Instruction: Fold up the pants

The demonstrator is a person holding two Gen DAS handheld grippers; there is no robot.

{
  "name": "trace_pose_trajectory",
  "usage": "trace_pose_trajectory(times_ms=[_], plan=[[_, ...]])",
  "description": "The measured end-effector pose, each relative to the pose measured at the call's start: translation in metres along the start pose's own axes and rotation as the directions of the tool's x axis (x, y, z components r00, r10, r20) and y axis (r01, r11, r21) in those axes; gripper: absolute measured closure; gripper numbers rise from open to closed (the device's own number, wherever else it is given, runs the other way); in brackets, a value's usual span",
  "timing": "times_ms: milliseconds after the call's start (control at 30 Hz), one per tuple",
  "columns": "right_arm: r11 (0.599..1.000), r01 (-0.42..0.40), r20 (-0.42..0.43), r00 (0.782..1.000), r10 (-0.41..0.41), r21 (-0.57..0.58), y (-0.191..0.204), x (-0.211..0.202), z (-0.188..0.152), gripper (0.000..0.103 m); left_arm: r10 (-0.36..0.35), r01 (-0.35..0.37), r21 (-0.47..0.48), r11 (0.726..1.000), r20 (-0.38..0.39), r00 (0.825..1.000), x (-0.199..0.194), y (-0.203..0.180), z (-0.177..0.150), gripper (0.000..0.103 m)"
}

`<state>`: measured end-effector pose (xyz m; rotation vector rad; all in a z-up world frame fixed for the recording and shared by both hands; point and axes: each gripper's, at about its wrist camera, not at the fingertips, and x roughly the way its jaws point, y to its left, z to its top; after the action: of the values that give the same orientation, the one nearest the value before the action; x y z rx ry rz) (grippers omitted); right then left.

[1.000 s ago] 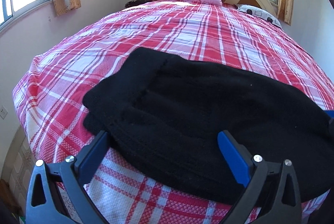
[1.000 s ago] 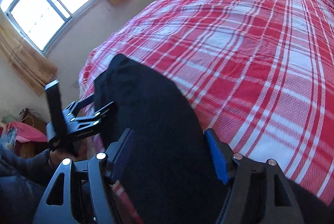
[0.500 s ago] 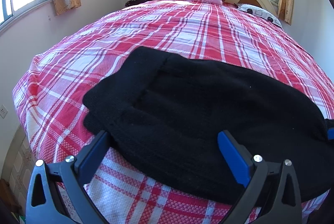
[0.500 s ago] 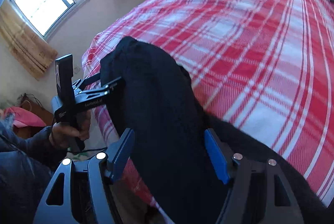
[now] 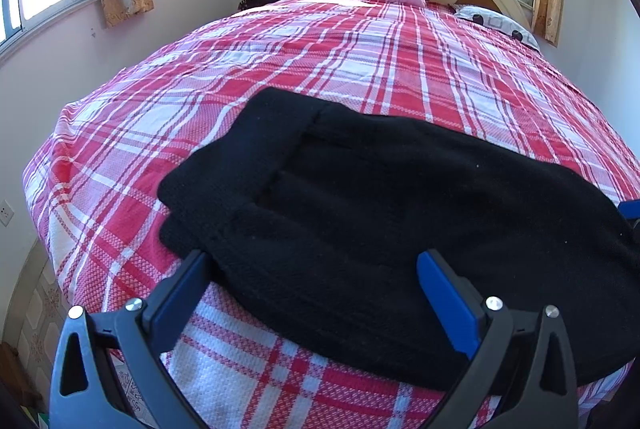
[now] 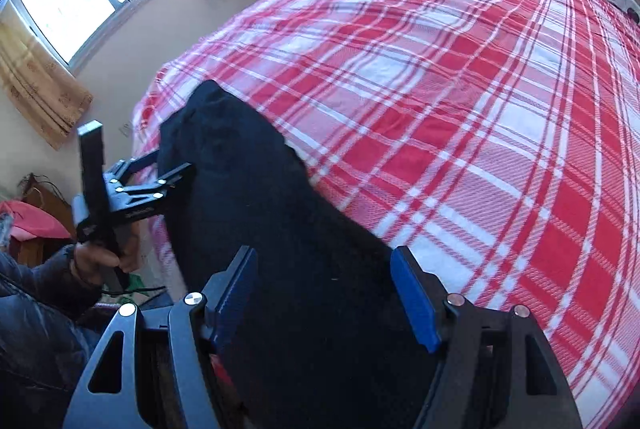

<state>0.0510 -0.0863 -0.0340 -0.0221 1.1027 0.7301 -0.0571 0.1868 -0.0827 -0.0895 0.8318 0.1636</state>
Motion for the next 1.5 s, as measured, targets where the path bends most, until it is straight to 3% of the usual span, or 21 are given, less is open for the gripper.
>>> trace_pose_trajectory(times_ms=[167,233,300,400,433,500,667,833,967,1100,1233,1300,1500], plan=[[0.999,-0.033,-0.04,0.999,0.034,0.021,-0.015,0.007,0.002,0.033,0.002,-0.002,-0.001,1.0,-0.007,1.0,0.0,0.0,0.0,0.0],[0.992,-0.121,-0.043,0.992,0.123,0.045,-0.013,0.005,0.004,0.033,0.0,0.0,-0.001,1.0,-0.01,1.0,0.0,0.001,0.001,0.0],[0.967,-0.249,-0.043,0.967,0.251,0.049,-0.002,0.002,0.004,0.033,0.003,-0.003,-0.003,1.0,-0.008,1.0,0.0,0.001,0.001,0.0],[0.948,-0.318,-0.086,0.945,0.317,0.001,0.02,0.005,-0.003,0.033,0.005,-0.005,-0.002,1.0,-0.006,1.0,0.0,0.001,0.001,0.0],[0.949,-0.314,-0.104,0.945,0.311,-0.006,0.026,0.01,-0.005,0.033,0.004,-0.004,-0.002,1.0,-0.007,1.0,0.0,0.001,0.001,0.0],[0.97,-0.239,-0.105,0.967,0.233,-0.048,0.034,0.014,-0.006,0.033,0.003,-0.003,-0.002,1.0,-0.008,1.0,0.0,0.001,0.001,0.0],[0.991,-0.113,0.006,0.994,0.113,-0.069,0.011,0.006,0.013,0.033,0.004,-0.004,-0.003,1.0,-0.006,1.0,0.0,0.001,0.002,0.0],[0.987,-0.151,-0.052,0.988,0.149,-0.046,-0.005,0.039,0.028,0.033,-0.002,0.002,-0.003,1.0,-0.013,1.0,0.001,0.002,0.002,0.0],[0.972,-0.229,-0.04,0.973,0.227,-0.054,0.014,0.037,0.023,0.033,0.002,-0.002,-0.003,1.0,-0.012,1.0,0.0,0.001,0.001,0.0],[0.97,-0.228,-0.03,0.974,0.226,-0.089,0.041,0.029,0.009,0.033,0.005,-0.005,-0.003,1.0,-0.005,1.0,-0.001,0.001,0.0,0.0],[0.979,-0.159,0.015,0.987,0.162,-0.125,0.058,0.02,0.0,0.033,0.004,-0.004,-0.003,1.0,-0.006,1.0,-0.001,0.0,0.0,0.0],[0.975,-0.194,0.024,0.98,0.198,-0.107,0.061,0.014,-0.004,0.033,0.005,-0.005,-0.004,1.0,-0.005,1.0,-0.001,0.0,0.0,0.0],[0.974,-0.19,-0.056,0.981,0.184,-0.12,0.067,0.022,-0.025,0.033,0.005,-0.005,-0.005,1.0,0.001,1.0,0.0,-0.001,-0.001,0.0]])
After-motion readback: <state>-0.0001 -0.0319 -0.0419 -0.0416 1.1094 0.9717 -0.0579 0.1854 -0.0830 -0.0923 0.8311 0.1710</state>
